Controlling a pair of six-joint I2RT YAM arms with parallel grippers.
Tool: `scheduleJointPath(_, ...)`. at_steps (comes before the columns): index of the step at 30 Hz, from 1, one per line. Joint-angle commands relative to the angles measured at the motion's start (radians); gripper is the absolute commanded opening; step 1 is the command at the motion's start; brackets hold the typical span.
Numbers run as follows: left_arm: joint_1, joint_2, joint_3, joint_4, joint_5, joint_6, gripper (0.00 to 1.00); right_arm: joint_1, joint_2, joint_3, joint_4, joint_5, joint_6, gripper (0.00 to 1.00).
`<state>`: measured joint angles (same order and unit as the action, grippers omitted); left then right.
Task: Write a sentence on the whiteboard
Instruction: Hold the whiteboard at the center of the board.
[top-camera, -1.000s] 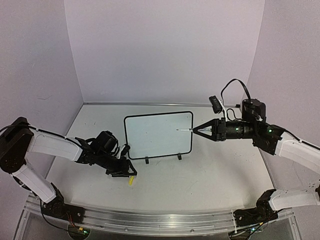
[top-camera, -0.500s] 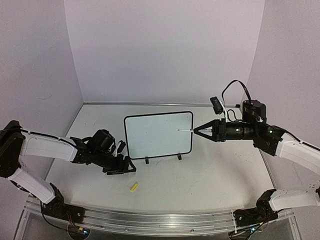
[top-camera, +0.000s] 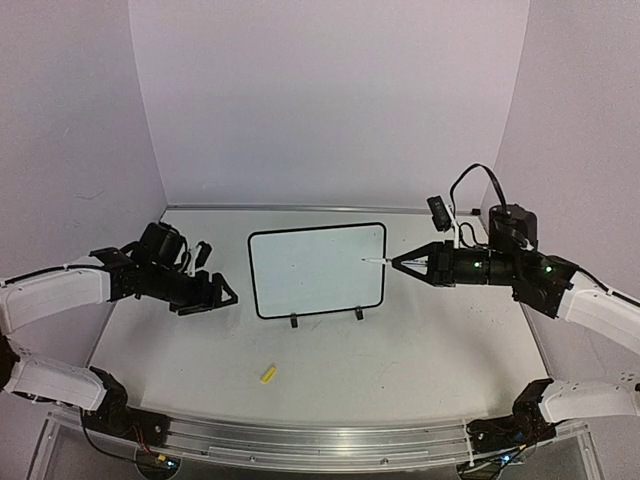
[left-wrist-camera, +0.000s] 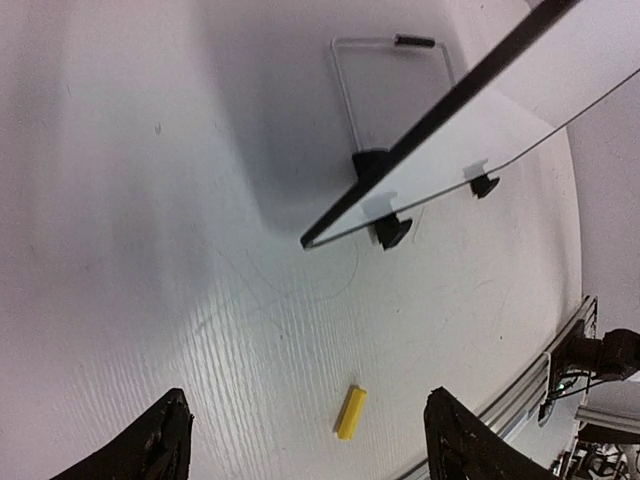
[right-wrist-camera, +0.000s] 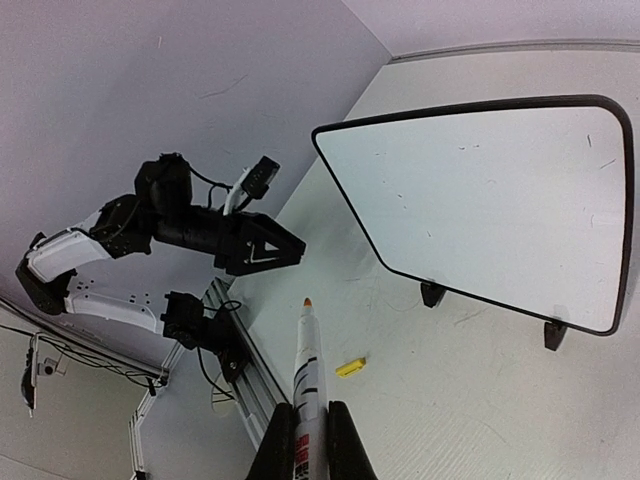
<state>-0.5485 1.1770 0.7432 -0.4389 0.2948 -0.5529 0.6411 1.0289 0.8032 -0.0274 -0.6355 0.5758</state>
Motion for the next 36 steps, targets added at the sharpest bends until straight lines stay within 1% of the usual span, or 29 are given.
scheduleJointPath(1, 0.14, 0.035, 0.182, -0.138, 0.146, 0.191, 0.79, 0.095, 0.036, 0.01, 0.006, 0.096, -0.024, 0.0)
scheduleJointPath(4, 0.201, 0.1, 0.314, -0.184, 0.221, 0.274, 0.79, 0.174, 0.081, 0.035, 0.016, 0.171, -0.035, 0.0)
scheduleJointPath(7, 0.217, 0.143, 0.416, -0.197, 0.218, 0.362, 0.79, 0.225, 0.116, 0.039, 0.085, 0.215, -0.021, 0.0)
scheduleJointPath(10, 0.22, 0.165, 0.451, -0.142, 0.169, 0.408, 0.79, 0.257, 0.158, 0.043, 0.152, 0.251, -0.003, 0.0)
scheduleJointPath(14, 0.22, 0.201, 0.489, -0.036, 0.204, 0.465, 0.79, 0.293, 0.222, 0.077, 0.203, 0.312, 0.009, 0.0)
scheduleJointPath(19, 0.222, 0.284, 0.583, -0.009, 0.191, 0.523, 0.79, 0.319, 0.313, 0.114, 0.29, 0.393, 0.038, 0.0)
scheduleJointPath(21, 0.222, 0.294, 0.585, 0.002, 0.242, 0.557, 0.79, 0.324, 0.353, 0.125, 0.342, 0.415, 0.046, 0.0)
scheduleJointPath(24, 0.222, 0.29, 0.56, 0.008, 0.388, 0.646, 0.79, 0.331, 0.42, 0.146, 0.421, 0.425, 0.044, 0.0)
scheduleJointPath(26, 0.222, 0.29, 0.555, -0.006, 0.457, 0.69, 0.79, 0.332, 0.479, 0.181, 0.451, 0.408, 0.034, 0.0)
scheduleJointPath(29, 0.222, 0.314, 0.605, -0.066, 0.485, 0.745, 0.8, 0.333, 0.546, 0.24, 0.47, 0.385, 0.013, 0.0)
scheduleJointPath(33, 0.223, 0.389, 0.678, -0.151, 0.579, 0.805, 0.8, 0.333, 0.615, 0.305, 0.476, 0.41, -0.006, 0.0)
scheduleJointPath(36, 0.223, 0.437, 0.683, -0.163, 0.564, 0.82, 0.8, 0.334, 0.643, 0.33, 0.477, 0.453, 0.0, 0.0)
